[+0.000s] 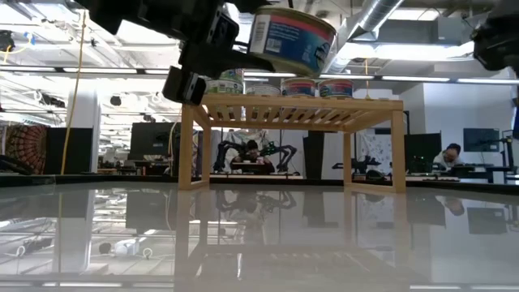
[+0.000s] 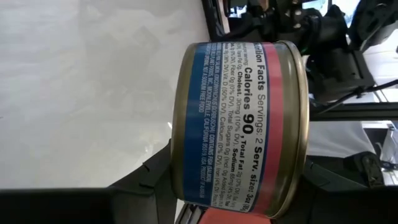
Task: Stack canned seafood by type on shelf
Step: Put the blue tuna can on the shelf
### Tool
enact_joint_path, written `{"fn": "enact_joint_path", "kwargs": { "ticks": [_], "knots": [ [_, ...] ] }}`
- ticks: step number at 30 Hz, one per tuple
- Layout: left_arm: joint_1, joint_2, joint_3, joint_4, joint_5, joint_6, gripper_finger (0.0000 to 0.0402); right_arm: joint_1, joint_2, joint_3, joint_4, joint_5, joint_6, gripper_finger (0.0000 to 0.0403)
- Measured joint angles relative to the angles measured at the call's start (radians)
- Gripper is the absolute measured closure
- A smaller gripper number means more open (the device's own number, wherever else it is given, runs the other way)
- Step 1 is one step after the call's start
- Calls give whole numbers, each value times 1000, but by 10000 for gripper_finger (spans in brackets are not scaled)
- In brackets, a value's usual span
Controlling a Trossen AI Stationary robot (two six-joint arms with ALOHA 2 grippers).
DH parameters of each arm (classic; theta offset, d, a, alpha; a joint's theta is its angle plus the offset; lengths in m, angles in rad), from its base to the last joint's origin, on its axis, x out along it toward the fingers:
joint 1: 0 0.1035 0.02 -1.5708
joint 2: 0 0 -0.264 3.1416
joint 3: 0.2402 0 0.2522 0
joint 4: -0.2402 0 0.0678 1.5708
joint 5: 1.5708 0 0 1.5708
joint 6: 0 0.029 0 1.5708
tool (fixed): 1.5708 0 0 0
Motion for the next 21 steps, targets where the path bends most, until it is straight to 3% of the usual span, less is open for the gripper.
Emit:
{"fn": "enact_joint_path", "kwargs": {
  "ticks": [9,17,21],
  "knots": [
    [1,0,0,-1,-2,13,220,-97,76,0,159,-1,-109,302],
    [3,0,0,-1,-3,14,220,-206,115,0,499,22,-413,182],
    [11,0,0,-2,-3,18,220,-237,104,0,657,-23,-518,129]
  ]
}}
